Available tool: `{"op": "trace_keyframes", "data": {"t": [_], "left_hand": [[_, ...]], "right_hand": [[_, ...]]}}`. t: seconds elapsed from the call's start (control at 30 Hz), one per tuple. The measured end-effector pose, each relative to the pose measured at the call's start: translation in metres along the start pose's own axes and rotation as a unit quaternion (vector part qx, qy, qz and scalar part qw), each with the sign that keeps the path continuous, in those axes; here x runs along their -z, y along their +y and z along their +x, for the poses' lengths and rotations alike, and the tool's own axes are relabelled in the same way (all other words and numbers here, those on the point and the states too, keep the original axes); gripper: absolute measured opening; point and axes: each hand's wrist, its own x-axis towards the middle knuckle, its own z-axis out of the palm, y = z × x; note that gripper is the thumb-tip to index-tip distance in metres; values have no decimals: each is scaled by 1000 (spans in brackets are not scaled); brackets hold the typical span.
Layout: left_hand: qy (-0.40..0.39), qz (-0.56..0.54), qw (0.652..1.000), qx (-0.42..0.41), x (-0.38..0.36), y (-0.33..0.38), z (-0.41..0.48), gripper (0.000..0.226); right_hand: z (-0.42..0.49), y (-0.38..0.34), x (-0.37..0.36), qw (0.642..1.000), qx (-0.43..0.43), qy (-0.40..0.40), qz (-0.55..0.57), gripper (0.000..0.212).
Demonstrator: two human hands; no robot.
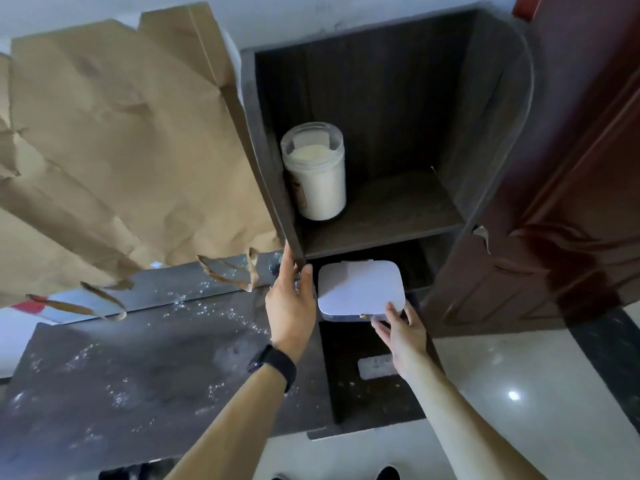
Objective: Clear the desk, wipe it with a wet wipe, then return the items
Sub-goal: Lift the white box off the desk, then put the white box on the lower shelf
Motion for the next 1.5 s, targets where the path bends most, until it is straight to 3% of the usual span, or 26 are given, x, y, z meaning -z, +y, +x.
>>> {"op": "trace_keyframes", "data": {"t": [0.2, 0.27, 0.43, 0.53, 0.67, 0.77, 0.83, 0.93, 1.1, 1.23, 1.33, 1.43, 1.5], "left_hand": [[43, 43, 997, -44, -6, -6, 2, 42], [53, 61, 995, -56, -9, -8, 2, 43], [75, 88, 991, -69, -16, -11, 0, 46], [80, 89, 991, -61, -16, -7, -2, 45], [19, 67, 998, -10, -15, -9, -11, 45], [-82, 111, 988, 76, -23, -44, -42, 57], [-169, 216, 957, 92, -29, -77, -68, 64], [-293, 350, 886, 79, -41, -113, -98, 72], [-398, 443, 799, 84, -55, -138, -117, 83], [-404, 471, 781, 63, -56, -147, -121, 89], [-403, 481, 777, 56, -57, -152, -122, 88], [-405, 466, 784, 63, -56, -155, -121, 89], [-404, 455, 790, 65, -54, -158, -120, 91]], "right_hand": [[44, -18, -17, 985, 30, -33, -165, 47], [52, -28, -25, 984, 24, -59, -167, 35], [62, -26, -32, 990, -42, -66, -114, 35], [54, -31, -29, 990, -55, -95, -90, 23], [38, -30, -12, 978, 35, -73, -190, 59], [30, -11, 25, 957, 92, -29, -274, 44], [36, 16, 57, 916, 105, -22, -387, 35], [54, 61, 103, 814, 78, -56, -574, 35], [85, 94, 119, 650, 116, -106, -744, 53], [112, 104, 102, 515, 178, -163, -823, 79], [128, 117, 100, 421, 190, -169, -871, 84], [133, 124, 105, 371, 234, -148, -886, 63], [134, 128, 106, 365, 284, -140, -875, 48]]}}
